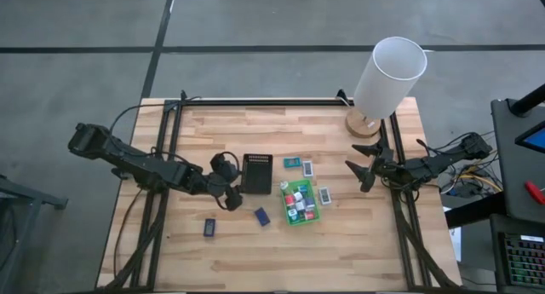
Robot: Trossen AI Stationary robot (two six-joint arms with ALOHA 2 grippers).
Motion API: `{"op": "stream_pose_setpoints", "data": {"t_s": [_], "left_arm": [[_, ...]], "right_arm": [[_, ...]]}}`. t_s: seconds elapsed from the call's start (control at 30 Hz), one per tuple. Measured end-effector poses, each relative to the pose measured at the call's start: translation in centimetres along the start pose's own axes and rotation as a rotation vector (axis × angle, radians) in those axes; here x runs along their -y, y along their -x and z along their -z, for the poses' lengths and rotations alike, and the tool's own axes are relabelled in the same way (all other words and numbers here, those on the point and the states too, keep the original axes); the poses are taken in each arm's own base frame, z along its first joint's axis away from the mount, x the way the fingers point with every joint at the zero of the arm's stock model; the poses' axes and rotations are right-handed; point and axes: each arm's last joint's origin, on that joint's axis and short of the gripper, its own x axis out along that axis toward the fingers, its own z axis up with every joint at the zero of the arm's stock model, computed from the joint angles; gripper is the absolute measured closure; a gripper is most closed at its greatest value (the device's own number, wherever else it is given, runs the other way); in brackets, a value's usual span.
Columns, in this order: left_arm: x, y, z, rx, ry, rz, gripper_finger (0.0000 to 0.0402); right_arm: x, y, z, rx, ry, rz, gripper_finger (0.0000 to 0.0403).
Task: Pick & Place Office items
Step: Put the black digital clock into the black bin
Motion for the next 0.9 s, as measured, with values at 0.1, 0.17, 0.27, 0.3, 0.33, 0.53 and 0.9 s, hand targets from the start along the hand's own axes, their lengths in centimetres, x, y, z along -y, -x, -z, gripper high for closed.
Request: {"op": "stream_pose_setpoints", "data": {"t_s": [0.1,0.17,0.27,0.3,0.33,0.53,0.9], "left_arm": [[-0.06,0.00,-0.02,0.010,-0.001,-0.021,0.0181],[-0.14,0.00,-0.02,0.018,-0.002,-0.043,0.0181],[-0.27,0.01,0.09,0.015,-0.011,-0.068,0.0181],[-0.31,0.01,0.16,0.009,-0.015,-0.072,0.0181],[-0.36,0.01,0.25,0.002,-0.021,-0.077,0.0181],[-0.52,0.02,0.52,-0.023,-0.040,-0.092,0.0181],[-0.71,0.04,0.43,0.001,-0.141,-0.156,0.0181]], "right_arm": [[0.00,0.00,0.01,0.000,0.000,0.000,0.0072],[0.00,0.00,0.01,0.000,0.000,0.000,0.0069],[0.00,0.00,0.01,0.000,0.000,0.000,0.0067],[0.00,0.00,0.01,0.000,0.000,0.000,0.0066],[0.00,0.00,0.01,0.000,0.000,0.000,0.0067],[0.00,0.00,0.01,0.000,0.000,0.000,0.0074],[0.00,0.00,0.01,0.000,0.000,0.000,0.0076]]}}
